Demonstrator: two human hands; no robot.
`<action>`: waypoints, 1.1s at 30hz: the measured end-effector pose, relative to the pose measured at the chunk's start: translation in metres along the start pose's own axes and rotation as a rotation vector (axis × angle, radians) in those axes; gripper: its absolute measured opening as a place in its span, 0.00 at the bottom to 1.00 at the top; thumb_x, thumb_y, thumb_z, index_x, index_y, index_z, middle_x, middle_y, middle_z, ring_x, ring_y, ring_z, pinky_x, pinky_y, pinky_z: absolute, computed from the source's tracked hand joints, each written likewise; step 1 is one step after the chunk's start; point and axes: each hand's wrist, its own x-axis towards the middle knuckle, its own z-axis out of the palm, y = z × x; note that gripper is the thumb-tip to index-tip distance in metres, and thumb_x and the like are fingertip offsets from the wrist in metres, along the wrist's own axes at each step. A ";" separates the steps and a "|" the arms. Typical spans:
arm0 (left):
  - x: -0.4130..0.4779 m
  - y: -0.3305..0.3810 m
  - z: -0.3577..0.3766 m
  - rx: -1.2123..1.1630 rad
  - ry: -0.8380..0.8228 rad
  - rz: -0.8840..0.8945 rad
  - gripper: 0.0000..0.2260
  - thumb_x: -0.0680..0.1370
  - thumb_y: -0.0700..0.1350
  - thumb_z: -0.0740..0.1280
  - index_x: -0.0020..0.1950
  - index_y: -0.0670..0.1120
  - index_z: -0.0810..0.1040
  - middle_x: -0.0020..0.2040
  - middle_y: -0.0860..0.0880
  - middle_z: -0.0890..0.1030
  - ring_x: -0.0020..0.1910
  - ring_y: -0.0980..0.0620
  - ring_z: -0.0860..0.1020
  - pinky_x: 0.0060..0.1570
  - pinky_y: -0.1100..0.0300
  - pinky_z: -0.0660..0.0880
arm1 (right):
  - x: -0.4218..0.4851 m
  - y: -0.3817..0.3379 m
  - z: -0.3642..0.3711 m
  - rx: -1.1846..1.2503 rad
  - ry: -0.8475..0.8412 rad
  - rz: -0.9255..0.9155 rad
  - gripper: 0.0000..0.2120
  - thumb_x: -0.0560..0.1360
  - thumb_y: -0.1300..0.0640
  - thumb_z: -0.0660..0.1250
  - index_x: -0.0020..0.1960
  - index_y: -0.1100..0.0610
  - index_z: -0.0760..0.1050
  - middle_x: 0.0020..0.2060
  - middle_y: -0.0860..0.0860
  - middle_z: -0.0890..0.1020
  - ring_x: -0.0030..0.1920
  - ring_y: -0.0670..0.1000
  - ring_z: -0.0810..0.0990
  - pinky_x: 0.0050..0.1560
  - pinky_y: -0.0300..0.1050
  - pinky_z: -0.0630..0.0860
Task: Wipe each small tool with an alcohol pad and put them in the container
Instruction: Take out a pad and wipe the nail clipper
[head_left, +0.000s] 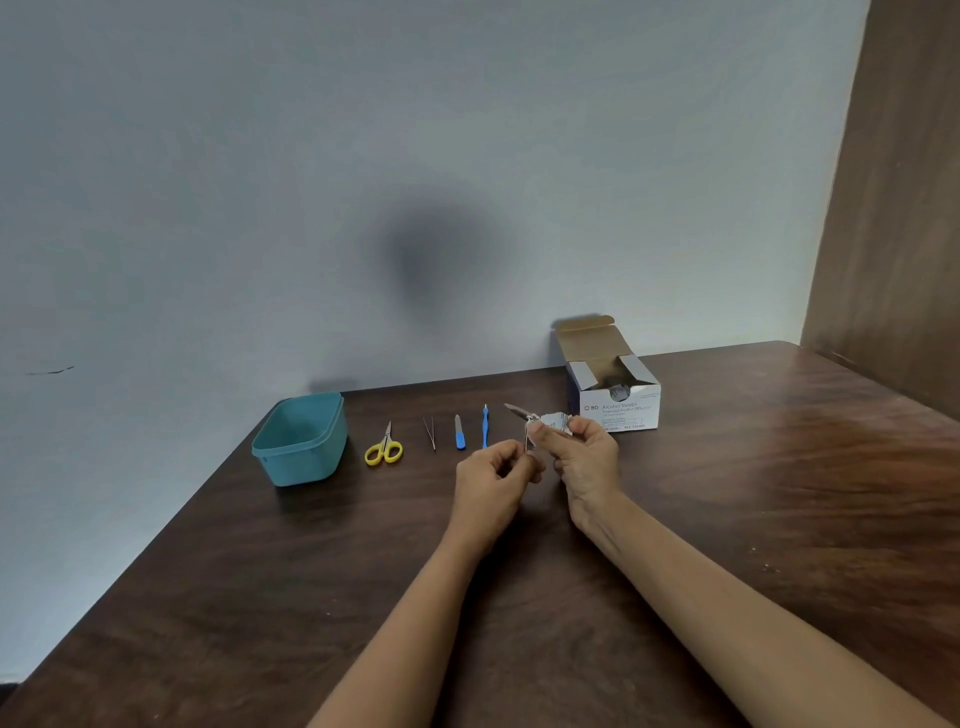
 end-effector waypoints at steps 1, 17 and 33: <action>0.000 0.000 0.000 0.021 -0.005 0.009 0.09 0.77 0.41 0.65 0.38 0.43 0.81 0.37 0.49 0.83 0.42 0.42 0.79 0.47 0.47 0.77 | 0.000 0.000 0.000 0.017 0.007 -0.006 0.17 0.67 0.69 0.74 0.44 0.57 0.67 0.28 0.50 0.78 0.21 0.40 0.72 0.26 0.31 0.70; 0.001 -0.001 0.000 0.025 -0.018 -0.008 0.11 0.78 0.41 0.64 0.38 0.41 0.82 0.36 0.50 0.83 0.41 0.49 0.81 0.48 0.52 0.78 | 0.005 -0.001 -0.009 -0.074 -0.116 -0.009 0.17 0.67 0.69 0.74 0.42 0.55 0.67 0.33 0.55 0.82 0.25 0.43 0.76 0.29 0.33 0.70; -0.003 0.009 -0.005 -0.158 -0.186 -0.072 0.11 0.77 0.36 0.63 0.37 0.41 0.81 0.32 0.49 0.80 0.33 0.58 0.76 0.37 0.68 0.71 | 0.013 -0.010 -0.017 0.033 -0.219 0.149 0.13 0.61 0.58 0.75 0.35 0.54 0.69 0.28 0.48 0.75 0.29 0.45 0.67 0.27 0.35 0.67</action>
